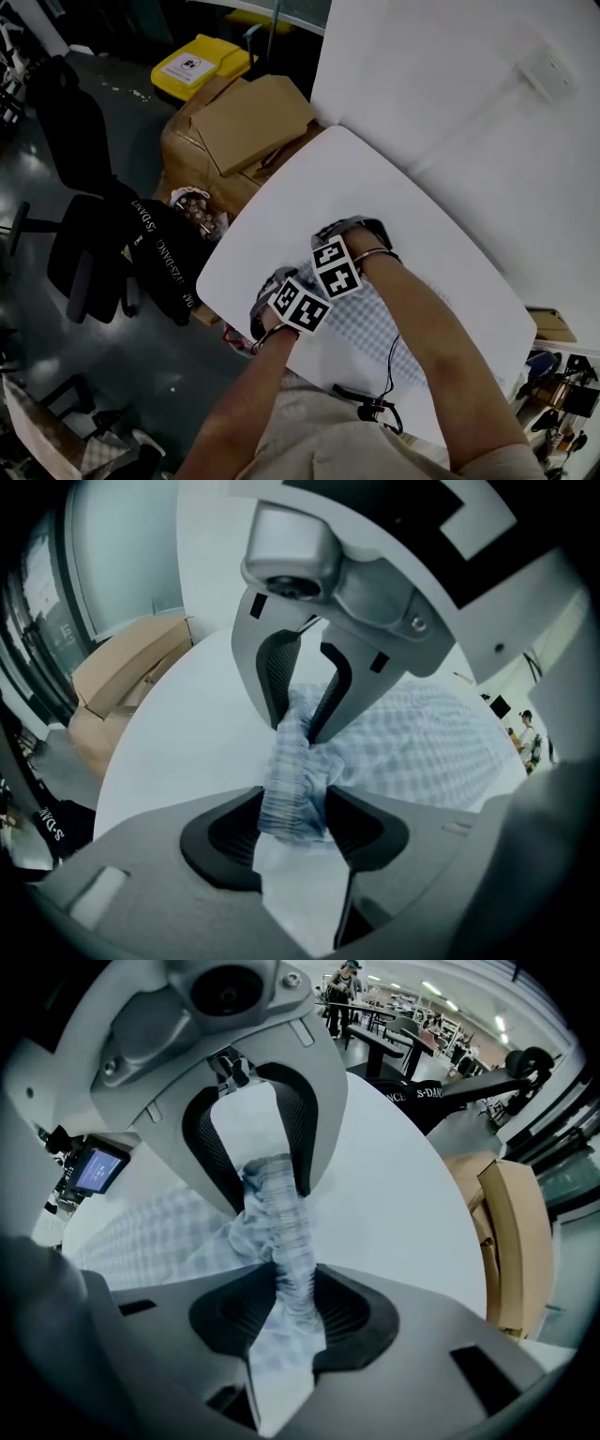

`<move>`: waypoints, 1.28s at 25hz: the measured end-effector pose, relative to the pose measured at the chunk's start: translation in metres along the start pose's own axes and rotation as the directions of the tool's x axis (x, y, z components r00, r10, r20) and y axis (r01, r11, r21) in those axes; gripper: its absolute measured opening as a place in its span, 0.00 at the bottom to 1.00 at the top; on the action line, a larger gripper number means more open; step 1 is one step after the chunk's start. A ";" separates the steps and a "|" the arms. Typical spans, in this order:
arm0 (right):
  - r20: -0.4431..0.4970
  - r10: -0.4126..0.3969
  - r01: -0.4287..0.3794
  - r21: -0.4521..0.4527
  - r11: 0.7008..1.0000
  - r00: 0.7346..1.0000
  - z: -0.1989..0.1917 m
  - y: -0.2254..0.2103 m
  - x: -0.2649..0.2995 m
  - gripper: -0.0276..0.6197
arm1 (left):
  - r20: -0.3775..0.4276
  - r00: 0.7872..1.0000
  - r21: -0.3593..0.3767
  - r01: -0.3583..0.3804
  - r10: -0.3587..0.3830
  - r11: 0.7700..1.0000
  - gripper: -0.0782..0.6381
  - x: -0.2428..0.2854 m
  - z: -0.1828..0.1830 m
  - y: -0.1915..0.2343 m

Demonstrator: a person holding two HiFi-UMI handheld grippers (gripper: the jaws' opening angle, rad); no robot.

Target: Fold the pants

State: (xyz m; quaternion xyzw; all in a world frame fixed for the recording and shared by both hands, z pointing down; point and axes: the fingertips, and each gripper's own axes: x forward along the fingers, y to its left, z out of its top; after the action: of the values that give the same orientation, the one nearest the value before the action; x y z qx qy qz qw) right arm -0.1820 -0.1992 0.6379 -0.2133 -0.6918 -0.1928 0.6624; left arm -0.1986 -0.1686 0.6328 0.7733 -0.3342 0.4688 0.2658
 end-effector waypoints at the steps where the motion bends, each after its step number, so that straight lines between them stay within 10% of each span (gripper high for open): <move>1: 0.003 -0.008 0.008 0.005 1.000 1.000 0.000 0.001 0.000 0.25 | 0.002 1.000 -0.002 0.006 -0.006 1.000 0.39 0.000 0.000 -0.002; 9: 0.066 -0.119 0.115 0.067 0.991 0.991 0.000 0.004 -0.017 0.22 | 0.075 0.994 -0.089 0.081 -0.074 0.993 0.26 -0.011 0.001 -0.017; 17: 0.101 -0.264 0.243 0.179 0.953 0.959 -0.018 0.036 -0.077 0.22 | 0.147 0.978 0.016 0.145 -0.146 0.989 0.26 -0.059 0.033 -0.056; 26: 0.121 -0.449 0.380 0.367 0.849 0.885 -0.080 0.152 -0.126 0.22 | 0.194 0.956 0.154 0.191 -0.219 0.969 0.26 -0.081 0.073 -0.184; 32: 0.085 -0.454 0.373 0.449 0.812 0.887 -0.121 0.260 -0.119 0.22 | 0.127 0.955 0.255 0.229 -0.267 0.940 0.26 -0.062 0.071 -0.295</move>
State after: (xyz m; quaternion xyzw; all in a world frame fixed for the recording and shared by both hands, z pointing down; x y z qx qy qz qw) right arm 0.0657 -0.0537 0.5213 0.0732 -0.8060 -0.1581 0.5657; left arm 0.0457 -0.0162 0.5180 0.8706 -0.1956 0.4043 0.2008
